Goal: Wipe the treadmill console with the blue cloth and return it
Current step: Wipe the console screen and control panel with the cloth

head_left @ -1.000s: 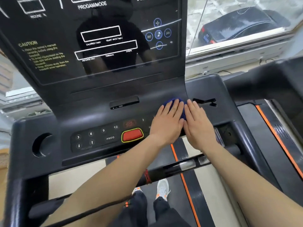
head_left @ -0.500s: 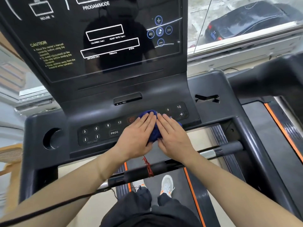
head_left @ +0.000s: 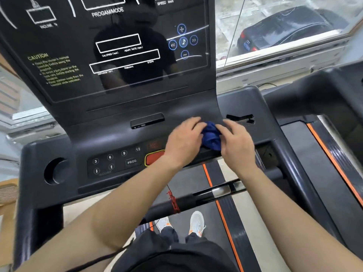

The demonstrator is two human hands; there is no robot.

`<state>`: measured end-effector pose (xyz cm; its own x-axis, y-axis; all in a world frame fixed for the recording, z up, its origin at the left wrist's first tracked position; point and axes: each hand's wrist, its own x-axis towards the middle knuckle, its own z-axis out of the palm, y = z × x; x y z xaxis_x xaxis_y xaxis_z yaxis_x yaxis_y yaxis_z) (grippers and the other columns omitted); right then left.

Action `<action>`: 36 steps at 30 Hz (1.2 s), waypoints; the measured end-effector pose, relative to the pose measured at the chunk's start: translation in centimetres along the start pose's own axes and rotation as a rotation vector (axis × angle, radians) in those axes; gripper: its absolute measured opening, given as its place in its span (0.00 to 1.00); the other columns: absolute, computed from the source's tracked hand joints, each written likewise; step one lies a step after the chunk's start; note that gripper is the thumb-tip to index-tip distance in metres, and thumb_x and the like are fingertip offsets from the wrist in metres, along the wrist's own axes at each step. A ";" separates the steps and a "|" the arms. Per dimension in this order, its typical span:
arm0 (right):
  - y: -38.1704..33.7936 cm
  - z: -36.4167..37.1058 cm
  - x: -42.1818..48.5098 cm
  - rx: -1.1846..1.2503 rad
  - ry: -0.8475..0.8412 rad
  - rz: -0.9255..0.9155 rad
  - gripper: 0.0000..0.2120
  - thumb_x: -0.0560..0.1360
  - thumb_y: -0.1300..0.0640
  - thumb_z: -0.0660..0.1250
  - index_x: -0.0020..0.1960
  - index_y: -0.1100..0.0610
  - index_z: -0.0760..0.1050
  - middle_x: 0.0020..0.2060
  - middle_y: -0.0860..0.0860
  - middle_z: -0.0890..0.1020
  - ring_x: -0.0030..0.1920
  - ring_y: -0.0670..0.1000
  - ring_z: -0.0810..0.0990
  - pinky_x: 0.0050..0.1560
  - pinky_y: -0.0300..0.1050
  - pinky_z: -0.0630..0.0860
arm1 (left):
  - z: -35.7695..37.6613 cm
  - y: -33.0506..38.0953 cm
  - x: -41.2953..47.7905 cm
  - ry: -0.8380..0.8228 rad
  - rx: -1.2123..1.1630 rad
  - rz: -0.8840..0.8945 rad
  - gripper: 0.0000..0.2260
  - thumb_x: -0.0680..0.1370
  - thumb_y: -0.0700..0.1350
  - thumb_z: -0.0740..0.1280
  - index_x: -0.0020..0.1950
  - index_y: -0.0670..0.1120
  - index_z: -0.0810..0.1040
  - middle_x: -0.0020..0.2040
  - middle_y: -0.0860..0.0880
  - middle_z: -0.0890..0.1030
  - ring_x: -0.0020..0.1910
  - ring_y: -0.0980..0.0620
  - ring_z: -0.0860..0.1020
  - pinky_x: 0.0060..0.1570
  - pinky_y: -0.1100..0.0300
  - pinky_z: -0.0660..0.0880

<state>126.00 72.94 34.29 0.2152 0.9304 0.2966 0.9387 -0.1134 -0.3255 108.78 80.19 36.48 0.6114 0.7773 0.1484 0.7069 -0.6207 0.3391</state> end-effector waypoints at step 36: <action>-3.3 2.1 -2.4 -0.238 -0.240 -0.155 0.24 0.82 0.54 0.54 0.74 0.63 0.69 0.74 0.59 0.70 0.76 0.61 0.65 0.75 0.59 0.60 | 1.8 -1.8 -2.8 -0.058 0.094 0.148 0.19 0.80 0.42 0.61 0.70 0.40 0.75 0.70 0.41 0.75 0.69 0.45 0.74 0.68 0.47 0.71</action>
<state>121.86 71.78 32.78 0.0226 0.9949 0.0978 0.9976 -0.0160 -0.0672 106.44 78.99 33.77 0.7286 0.6714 0.1353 0.6363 -0.7366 0.2291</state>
